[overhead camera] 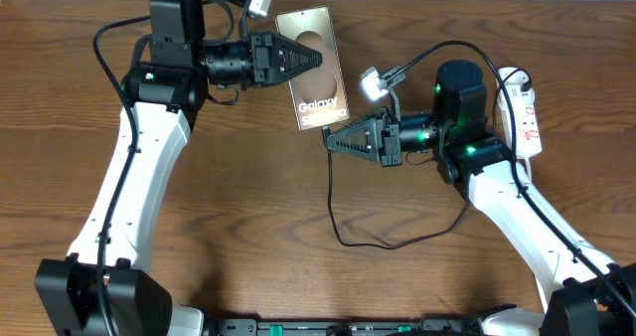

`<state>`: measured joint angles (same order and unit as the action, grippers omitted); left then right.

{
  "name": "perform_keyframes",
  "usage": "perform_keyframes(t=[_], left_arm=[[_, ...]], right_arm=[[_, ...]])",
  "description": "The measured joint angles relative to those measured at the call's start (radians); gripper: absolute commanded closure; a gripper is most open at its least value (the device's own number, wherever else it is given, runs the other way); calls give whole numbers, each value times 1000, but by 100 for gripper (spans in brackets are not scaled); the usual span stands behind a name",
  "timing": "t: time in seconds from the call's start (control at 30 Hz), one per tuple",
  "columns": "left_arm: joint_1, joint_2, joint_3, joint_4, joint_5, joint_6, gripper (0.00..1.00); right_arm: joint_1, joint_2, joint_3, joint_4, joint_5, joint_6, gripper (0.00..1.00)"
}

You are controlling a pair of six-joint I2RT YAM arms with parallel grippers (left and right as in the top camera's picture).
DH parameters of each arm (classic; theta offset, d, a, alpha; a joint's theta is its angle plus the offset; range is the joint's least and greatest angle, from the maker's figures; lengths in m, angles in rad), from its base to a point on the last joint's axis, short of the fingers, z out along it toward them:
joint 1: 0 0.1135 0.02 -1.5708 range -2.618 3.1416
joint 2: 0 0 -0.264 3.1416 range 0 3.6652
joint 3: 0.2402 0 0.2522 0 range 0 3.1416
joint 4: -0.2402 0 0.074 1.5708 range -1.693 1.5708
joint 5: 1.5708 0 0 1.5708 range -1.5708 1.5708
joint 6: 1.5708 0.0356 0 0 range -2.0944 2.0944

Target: Plug charger to phone and switch on socket

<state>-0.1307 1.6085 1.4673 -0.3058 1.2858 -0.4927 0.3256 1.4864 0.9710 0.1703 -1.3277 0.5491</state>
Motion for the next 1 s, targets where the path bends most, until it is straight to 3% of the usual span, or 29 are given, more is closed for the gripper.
perform_keyframes(t=[1.0], left_arm=[[15, 0, 1, 14, 2, 0, 93]], right_arm=[[0, 4, -8, 150, 47, 77, 99]])
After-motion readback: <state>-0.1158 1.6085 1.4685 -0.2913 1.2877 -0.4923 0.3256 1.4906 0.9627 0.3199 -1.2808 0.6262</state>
